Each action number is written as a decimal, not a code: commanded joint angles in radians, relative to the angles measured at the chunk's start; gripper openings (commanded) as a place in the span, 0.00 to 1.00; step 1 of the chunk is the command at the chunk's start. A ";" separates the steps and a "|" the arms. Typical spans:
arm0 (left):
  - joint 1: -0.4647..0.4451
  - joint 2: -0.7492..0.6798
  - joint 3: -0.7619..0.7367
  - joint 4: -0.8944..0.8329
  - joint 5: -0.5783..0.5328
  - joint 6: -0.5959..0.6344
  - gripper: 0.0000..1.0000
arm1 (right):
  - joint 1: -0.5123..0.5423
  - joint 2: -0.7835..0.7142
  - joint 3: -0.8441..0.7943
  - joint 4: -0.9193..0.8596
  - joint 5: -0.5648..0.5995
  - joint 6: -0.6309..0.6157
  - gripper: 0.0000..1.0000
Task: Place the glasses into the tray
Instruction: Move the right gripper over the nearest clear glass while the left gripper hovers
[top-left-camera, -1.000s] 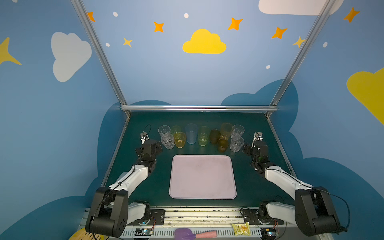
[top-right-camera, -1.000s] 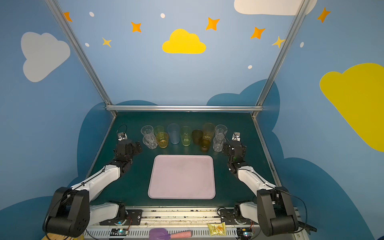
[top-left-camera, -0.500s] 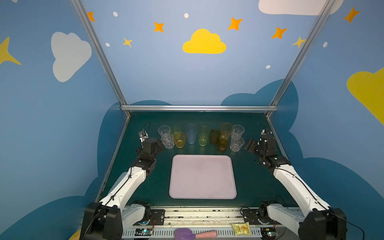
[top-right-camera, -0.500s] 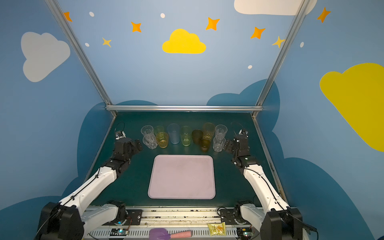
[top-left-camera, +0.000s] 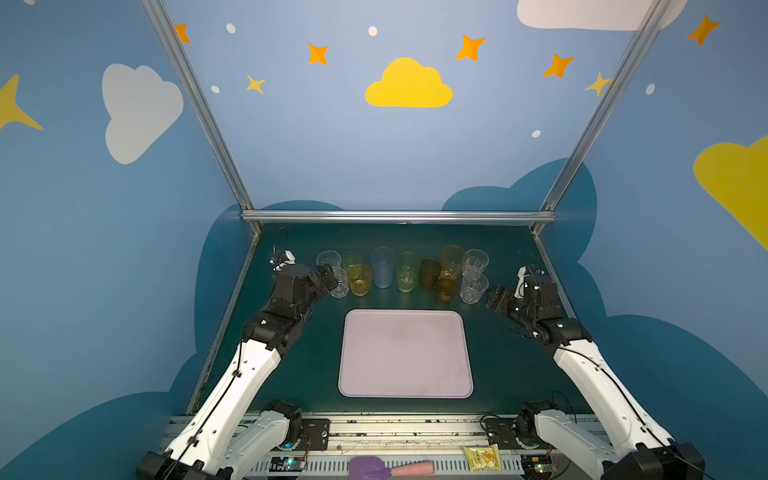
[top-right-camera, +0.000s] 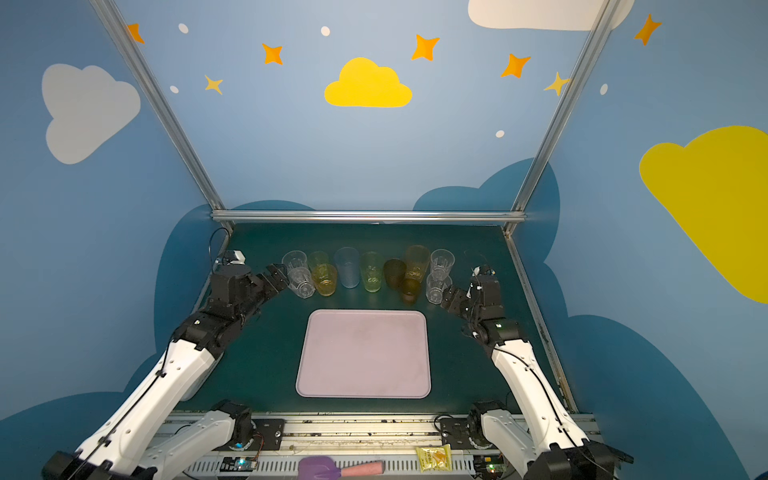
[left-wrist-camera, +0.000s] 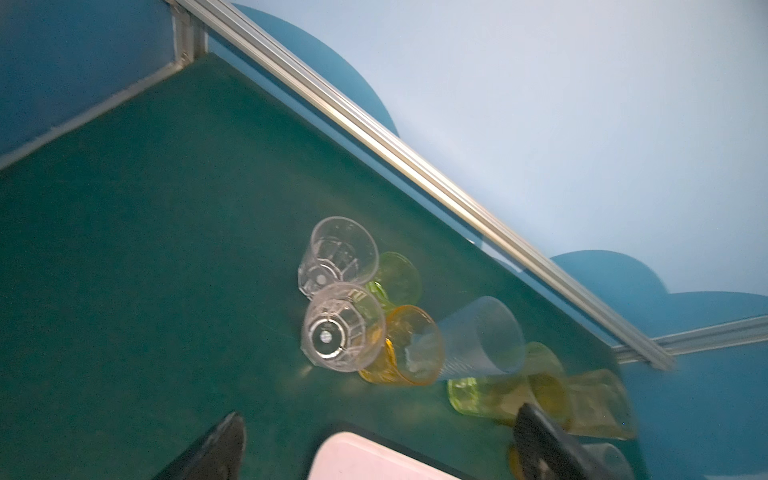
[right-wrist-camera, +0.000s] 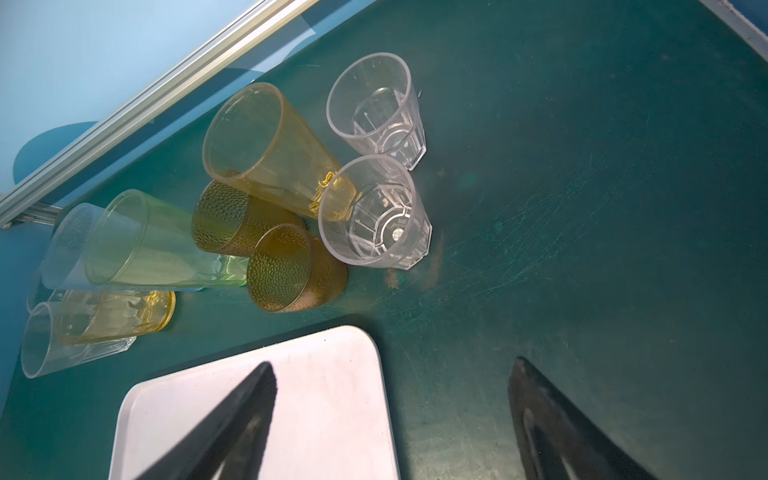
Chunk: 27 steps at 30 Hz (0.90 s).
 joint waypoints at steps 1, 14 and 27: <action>-0.004 -0.060 0.015 -0.068 0.108 -0.112 1.00 | -0.003 0.026 0.034 -0.058 0.008 -0.024 0.87; -0.004 -0.146 0.013 0.042 0.109 -0.144 1.00 | -0.006 0.046 0.079 -0.128 0.036 -0.036 0.87; -0.002 -0.203 -0.013 0.069 0.025 -0.143 1.00 | -0.008 0.131 0.113 -0.121 0.015 -0.047 0.87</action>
